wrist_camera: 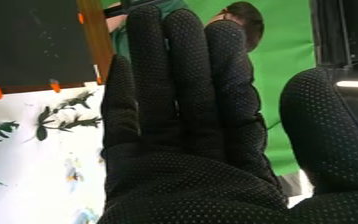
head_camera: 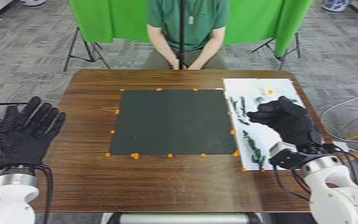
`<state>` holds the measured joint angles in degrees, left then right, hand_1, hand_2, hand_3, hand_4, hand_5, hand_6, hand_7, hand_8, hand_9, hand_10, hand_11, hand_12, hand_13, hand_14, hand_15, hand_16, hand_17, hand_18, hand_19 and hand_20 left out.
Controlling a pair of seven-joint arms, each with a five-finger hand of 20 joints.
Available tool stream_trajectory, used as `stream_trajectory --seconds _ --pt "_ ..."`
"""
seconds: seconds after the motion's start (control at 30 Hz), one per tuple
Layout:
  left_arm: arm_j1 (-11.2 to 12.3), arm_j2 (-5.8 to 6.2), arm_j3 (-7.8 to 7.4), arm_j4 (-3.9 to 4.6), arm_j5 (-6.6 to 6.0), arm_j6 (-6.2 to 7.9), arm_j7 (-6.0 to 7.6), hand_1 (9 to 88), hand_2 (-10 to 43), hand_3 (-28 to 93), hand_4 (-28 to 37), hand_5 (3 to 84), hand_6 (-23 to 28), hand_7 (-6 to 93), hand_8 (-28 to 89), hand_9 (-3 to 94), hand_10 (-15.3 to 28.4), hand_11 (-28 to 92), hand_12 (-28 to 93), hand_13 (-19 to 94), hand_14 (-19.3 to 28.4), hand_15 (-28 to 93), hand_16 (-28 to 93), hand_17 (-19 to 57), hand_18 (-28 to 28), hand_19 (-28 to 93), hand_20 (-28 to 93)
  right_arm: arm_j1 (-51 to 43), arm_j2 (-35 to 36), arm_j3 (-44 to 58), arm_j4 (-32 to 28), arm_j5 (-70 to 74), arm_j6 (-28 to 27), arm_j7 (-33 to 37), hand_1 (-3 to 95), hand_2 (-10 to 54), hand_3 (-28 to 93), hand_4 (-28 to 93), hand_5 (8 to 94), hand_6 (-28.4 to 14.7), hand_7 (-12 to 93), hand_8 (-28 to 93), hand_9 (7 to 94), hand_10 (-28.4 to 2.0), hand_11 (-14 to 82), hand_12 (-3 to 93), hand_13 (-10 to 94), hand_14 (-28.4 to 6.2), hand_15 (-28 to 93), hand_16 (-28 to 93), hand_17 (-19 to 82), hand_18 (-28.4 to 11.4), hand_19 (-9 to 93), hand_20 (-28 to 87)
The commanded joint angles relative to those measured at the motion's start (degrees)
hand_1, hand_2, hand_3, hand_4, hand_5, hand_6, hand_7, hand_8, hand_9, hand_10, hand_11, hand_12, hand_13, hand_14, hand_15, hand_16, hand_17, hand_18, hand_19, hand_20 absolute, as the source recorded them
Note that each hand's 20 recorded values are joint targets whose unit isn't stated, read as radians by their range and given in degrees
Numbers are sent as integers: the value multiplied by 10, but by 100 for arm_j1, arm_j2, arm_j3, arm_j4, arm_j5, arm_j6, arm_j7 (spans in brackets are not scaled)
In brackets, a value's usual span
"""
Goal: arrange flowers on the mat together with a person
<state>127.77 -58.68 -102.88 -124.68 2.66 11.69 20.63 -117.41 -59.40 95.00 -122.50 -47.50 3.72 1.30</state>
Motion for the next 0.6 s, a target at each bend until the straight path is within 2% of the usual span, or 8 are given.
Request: stream_trajectory --seconds 0.03,0.6 --pt "89 -7 -7 42 -24 -54 29 359 107 676 -283 555 67 271 -111 536 169 291 181 400 179 567 -4 -50 154 386 192 -13 -6 -4 14 30 18 -29 274 114 719 -227 643 -4 428 -136 709 -124 229 227 608 -116 350 238 213 -164 343 227" --pt "105 -28 -37 34 -8 -49 42 359 106 675 -283 554 67 269 -110 536 169 292 181 400 178 569 -4 -50 154 385 192 -71 -9 33 -10 42 24 -38 274 114 720 -227 642 -4 428 -137 708 -123 230 227 608 -116 350 238 212 -164 343 226"
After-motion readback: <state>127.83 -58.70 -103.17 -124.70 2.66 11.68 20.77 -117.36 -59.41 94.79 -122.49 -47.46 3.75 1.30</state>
